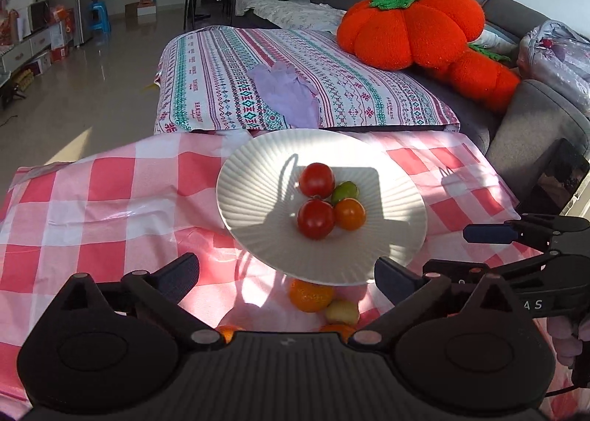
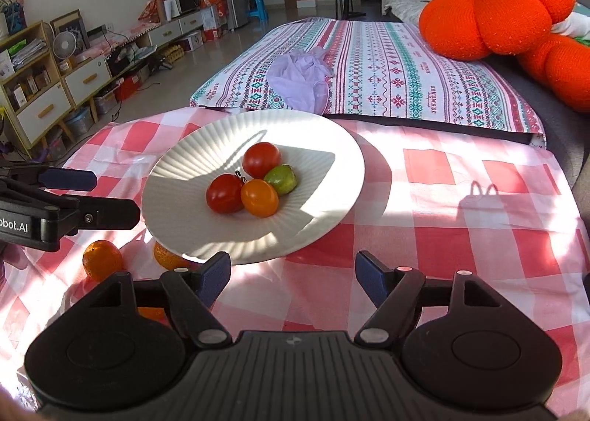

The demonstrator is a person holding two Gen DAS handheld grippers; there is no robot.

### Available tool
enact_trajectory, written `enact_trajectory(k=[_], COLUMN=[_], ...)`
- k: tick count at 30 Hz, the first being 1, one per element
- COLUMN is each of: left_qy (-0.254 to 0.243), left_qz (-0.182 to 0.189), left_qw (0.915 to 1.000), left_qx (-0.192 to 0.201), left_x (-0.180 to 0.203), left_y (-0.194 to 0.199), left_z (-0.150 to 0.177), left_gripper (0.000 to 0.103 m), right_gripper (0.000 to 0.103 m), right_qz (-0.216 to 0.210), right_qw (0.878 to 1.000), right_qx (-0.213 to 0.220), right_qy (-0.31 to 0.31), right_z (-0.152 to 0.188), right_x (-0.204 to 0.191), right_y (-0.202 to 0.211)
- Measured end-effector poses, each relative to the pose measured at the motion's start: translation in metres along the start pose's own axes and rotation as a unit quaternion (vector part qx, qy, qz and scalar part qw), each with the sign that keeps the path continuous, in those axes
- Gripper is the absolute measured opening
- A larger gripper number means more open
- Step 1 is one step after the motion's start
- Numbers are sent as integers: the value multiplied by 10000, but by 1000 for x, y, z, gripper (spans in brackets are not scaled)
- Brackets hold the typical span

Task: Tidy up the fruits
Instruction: 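Lift both tools away from the plate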

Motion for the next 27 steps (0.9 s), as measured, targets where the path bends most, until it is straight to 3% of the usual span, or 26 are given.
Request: enact_trajectory(k=[6, 11, 19, 27], left_qy=[-40, 51, 198, 223], left_qz=[-299, -394, -524, -574], left_qw=[9992, 9986, 9984, 9980], left_qx=[-269, -353, -75, -132], left_x=[6, 6, -7, -18], left_y=[14, 23, 31, 21], left_z=[23, 46, 67, 85], left_gripper=[99, 99, 99, 99], right_gripper=[88, 90, 95, 99], right_qz=[-32, 33, -6, -109], right_qw=[9999, 9998, 9992, 9979], right_qx=[101, -57, -11, 20], right_qy=[127, 186, 399, 632], right_z=[6, 11, 21, 36], right_x=[-3, -6, -14, -27], right_y=[13, 13, 19, 17])
Point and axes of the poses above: each gripper's, at about its wrist camera, not at the fingertips, and y roughly against the way its jaws point, x to its right, z to its underside, the point moved 6 cm from there along -y, roughly the way its jaws point, and after that the axes turned 2 degrees about -y, right-handed, at the moved point
